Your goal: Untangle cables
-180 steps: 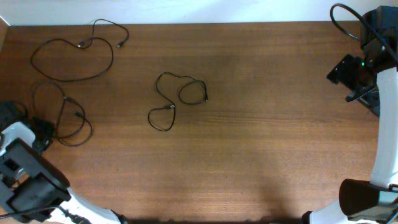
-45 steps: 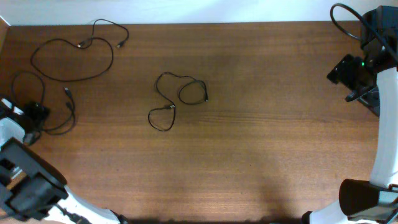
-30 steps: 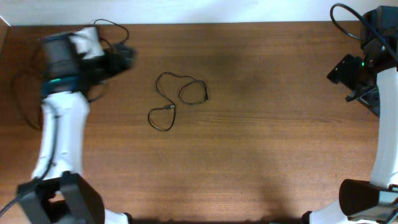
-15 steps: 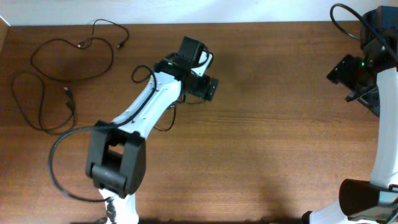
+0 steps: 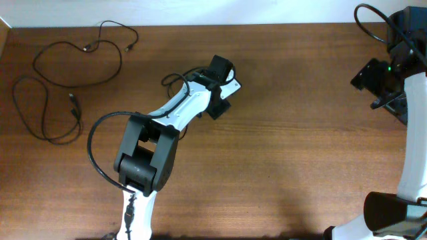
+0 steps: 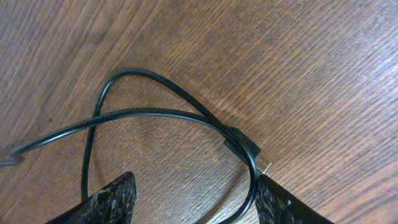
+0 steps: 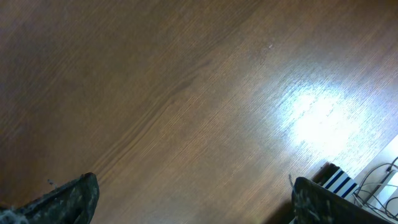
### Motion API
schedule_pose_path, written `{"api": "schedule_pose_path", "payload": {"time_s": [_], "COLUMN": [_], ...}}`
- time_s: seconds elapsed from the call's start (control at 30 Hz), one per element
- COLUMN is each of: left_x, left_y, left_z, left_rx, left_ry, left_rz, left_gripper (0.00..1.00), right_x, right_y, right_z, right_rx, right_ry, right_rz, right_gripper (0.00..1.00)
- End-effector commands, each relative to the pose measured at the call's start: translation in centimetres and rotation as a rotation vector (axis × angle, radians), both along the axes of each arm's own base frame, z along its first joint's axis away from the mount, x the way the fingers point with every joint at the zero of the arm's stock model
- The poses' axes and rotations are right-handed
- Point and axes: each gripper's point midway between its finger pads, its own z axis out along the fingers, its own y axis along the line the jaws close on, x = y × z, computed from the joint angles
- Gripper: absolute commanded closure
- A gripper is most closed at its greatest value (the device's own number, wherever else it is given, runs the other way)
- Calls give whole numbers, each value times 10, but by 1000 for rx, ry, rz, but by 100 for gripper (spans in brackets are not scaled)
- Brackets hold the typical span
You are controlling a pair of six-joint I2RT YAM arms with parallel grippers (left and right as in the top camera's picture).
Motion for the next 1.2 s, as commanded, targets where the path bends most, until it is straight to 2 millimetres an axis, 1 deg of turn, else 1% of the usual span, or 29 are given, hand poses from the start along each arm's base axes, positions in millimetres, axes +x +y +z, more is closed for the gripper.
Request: {"api": "schedule_pose_path", "payload": {"time_s": [0.0, 0.07, 0.1, 0.2, 0.23, 0.27, 0.3, 0.33, 0.4, 0.43, 0.47, 0.53, 0.57, 0.6, 0.63, 0.67, 0.73, 0.77, 0.8, 0.9, 0.97, 1.03, 1.1, 1.13, 1.17], "left_x": [-3, -13, -14, -22, -26, -27, -25, -22, -11, -8, -7, -14, -19, -23, -25, -27, -39, -44, -52, -72, -83, -83, -80, -80, -82], "left_y": [4, -3, -3, 1, 3, 3, 3, 1, -4, -6, -10, -28, -39, -43, -43, -42, -36, -34, -30, -19, -12, -3, 16, 20, 19], "left_z": [-13, -19, -21, -40, -46, -46, -43, -38, -10, 3, 24, 67, 95, 116, 134, 157, 210, 228, 251, 287, 302, 308, 305, 304, 305], "left_rx": [25, -15, -15, 8, 18, 19, 8, -12, -59, -76, -109, -219, -302, -353, -388, -430, -494, -520, -548, -584, -613, -648, -695, -707, -735], "left_ry": [30, 81, 89, 139, 158, 161, 155, 146, 122, 115, 113, 141, 151, 147, 127, 97, 16, -9, -46, -98, -109, -103, -54, -35, -4], "left_rz": [-8, -26, -23, -18, -17, -17, 11, 61, 158, 190, 221, 193, 178, 194, 223, 257, 254, 260, 255, 241, 273, 356, 531, 568, 562], "left_gripper": [46, 44, 43, 47, 59, 75, 84, 87, 100, 100, 100, 100, 100, 100, 100, 100, 100, 100, 100, 100, 100, 100, 100, 100, 100], "right_x": [-1, -1, -1, -1, -1, -1, -1, -1, -1, -1, -1, -1, -1, -1, -1, -1, -1, -1, -1, -1, -1, -1, -1, -1, -1], "right_y": [-1, -1, -1, -1, -1, -1, -1, -1, -1, -1, -1, -1, -1, -1, -1, -1, -1, -1, -1, -1, -1, -1, -1, -1, -1], "right_z": [-1, -1, -1, -1, -1, -1, -1, -1, -1, -1, -1, -1, -1, -1, -1, -1, -1, -1, -1, -1, -1, -1, -1, -1, -1], "right_rx": [0, 0, 0, 0, 0, 0, 0, 0, 0, 0, 0, 0, 0, 0, 0, 0, 0, 0, 0, 0, 0, 0, 0, 0, 0], "right_ry": [4, 4, 4, 4, 4, 4, 4, 4, 4, 4, 4, 4, 4, 4, 4, 4, 4, 4, 4, 4, 4, 4, 4, 4, 4], "right_rz": [-7, -7, -6, -7, -7, -7, -6, -7, -7, -7, -7, -7, -6, -7, -7, -7, -7, -7, -6, -7, -7, -7, -7, -7, -7], "right_gripper": [2, 2, 2, 2, 2, 2, 2, 2, 2, 1, 2, 1, 2, 2, 1, 2, 1, 2, 2, 2, 2, 2, 2, 2, 2]}}
